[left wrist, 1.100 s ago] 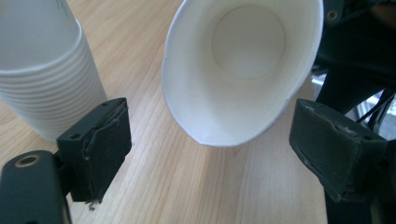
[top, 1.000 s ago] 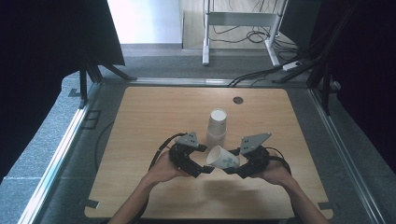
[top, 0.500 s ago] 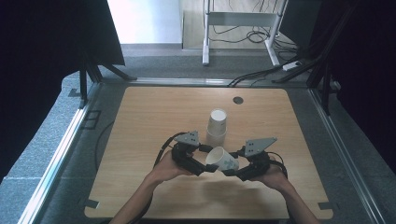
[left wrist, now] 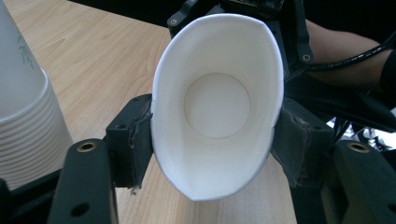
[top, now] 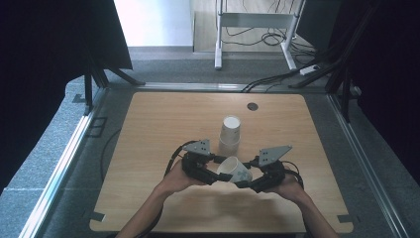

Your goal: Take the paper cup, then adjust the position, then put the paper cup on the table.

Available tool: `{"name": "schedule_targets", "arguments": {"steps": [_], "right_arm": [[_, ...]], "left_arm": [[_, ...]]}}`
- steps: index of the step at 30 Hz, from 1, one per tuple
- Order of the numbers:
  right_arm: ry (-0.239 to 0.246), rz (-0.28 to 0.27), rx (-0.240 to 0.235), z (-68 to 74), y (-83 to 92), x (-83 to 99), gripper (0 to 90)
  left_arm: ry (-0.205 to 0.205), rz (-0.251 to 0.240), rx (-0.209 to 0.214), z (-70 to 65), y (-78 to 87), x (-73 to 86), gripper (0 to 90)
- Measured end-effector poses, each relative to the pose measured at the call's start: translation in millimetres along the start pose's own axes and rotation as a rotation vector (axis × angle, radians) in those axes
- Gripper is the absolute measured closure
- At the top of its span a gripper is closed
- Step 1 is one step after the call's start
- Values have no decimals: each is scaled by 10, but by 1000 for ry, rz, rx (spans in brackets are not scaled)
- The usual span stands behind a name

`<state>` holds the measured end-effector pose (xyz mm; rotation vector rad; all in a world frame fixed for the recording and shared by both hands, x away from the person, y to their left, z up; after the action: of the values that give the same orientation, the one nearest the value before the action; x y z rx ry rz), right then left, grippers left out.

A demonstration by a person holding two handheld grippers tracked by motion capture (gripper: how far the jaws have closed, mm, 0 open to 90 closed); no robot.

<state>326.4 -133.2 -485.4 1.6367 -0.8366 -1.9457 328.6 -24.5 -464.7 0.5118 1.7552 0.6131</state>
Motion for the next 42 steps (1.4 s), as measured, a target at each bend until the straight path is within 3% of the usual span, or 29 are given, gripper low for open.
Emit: {"name": "schedule_targets", "arguments": {"steps": [2, 3, 8, 12, 15, 22, 28, 42], "right_arm": [[-6, 5, -7, 3, -8, 6, 356], [-22, 24, 4, -16, -31, 29, 280], [-71, 65, 42, -61, -53, 129, 130], [-132, 65, 92, -138, 6, 253, 125], [-156, 70, 138, -200, 67, 334, 125], [-202, 92, 183, -268, 92, 437, 117], [-214, 111, 198, -283, 82, 488, 113], [-229, 135, 215, -318, 65, 542, 125]], "left_arm": [[-4, 3, -3, -2, -3, 1, 357], [-7, 9, -7, -4, -3, 2, 361], [-15, 34, -36, 11, 30, 19, 365], [-12, 52, -65, 38, 66, 35, 365], [-9, 96, -110, 85, 103, 63, 364], [9, 139, -162, 150, 154, 76, 364], [53, 175, -208, 227, 180, 129, 364], [99, 243, -286, 364, 271, 248, 364]]}}
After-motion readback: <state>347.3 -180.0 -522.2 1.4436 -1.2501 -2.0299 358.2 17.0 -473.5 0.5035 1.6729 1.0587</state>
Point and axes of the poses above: each handheld gripper's, and its own axes: y roughly backward along the jaws, x roughly out of its underside, z roughly to its left, the point moved 9 cm from there along -y, roughly forward along the jaws, and after that the axes turned 14 degrees about z, right-handed, at the moved point
